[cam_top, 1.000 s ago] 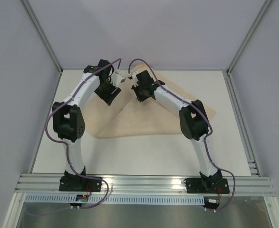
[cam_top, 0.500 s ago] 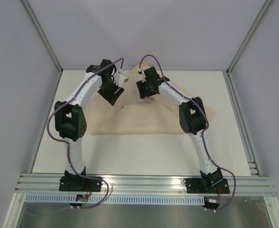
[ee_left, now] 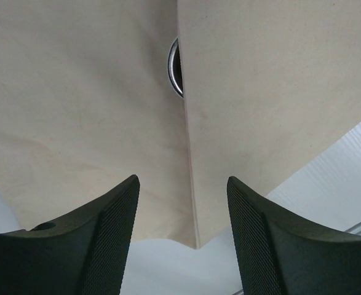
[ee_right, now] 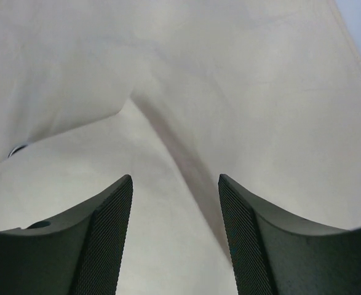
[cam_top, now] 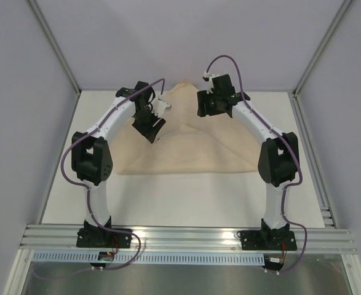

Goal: Prepare the surgical pack

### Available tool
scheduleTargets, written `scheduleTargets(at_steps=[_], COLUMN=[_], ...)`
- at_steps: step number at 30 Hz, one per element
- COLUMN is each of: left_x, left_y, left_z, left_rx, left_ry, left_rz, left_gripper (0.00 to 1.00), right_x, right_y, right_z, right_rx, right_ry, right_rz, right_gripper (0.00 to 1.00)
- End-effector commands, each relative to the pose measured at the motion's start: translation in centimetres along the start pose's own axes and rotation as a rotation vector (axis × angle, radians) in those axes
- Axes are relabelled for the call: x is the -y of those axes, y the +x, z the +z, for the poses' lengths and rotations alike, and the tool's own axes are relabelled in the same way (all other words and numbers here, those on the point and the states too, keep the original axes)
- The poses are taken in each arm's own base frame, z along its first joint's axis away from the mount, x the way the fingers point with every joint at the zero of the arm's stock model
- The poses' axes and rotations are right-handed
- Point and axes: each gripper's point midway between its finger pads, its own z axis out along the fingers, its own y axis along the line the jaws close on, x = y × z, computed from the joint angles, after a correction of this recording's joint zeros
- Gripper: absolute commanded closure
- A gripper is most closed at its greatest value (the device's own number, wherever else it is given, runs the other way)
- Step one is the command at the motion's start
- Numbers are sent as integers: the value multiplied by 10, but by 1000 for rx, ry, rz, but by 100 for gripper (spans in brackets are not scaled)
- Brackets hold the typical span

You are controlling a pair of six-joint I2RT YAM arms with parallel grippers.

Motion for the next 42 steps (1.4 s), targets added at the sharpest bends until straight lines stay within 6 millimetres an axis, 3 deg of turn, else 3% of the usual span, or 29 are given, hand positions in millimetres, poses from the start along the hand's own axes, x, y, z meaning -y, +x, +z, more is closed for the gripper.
scheduleTargets(at_steps=[1,4,9,13,17,22,29,32,33,36,42], left_x=[12,1,-5,5,9,11,9,3,0,-5,-26], left_y=[-1,-5,-6,0,7,8,8,6,4,3,3], left_z=[-3,11,40,52,61,70,69,68,67,65,59], left_rx=[28,37,5,-25,-41,-53,-55,-53,-52,-55,-43], left_ry=[41,6,26,103,133,157,148,112,97,70,7], left_rz=[7,30,39,39,35,15,16,19,19,8,-43], left_gripper=[31,28,29,32,33,49,85,98,100,100,100], right_x=[-15,-11,0,22,24,24,33,32,31,29,31], right_y=[28,46,74,93,108,118,137,135,134,129,120], right_z=[-22,-29,-22,-16,-18,-8,7,9,10,11,8], right_rx=[-52,-94,-179,-223,-262,-288,-346,-342,-343,-334,-336], right_ry=[-96,-170,-280,-283,-303,-319,-306,-316,-325,-338,-322], right_rz=[-1,-2,37,42,29,31,52,57,67,73,62], right_gripper=[39,39,44,47,47,48,50,60,68,79,84])
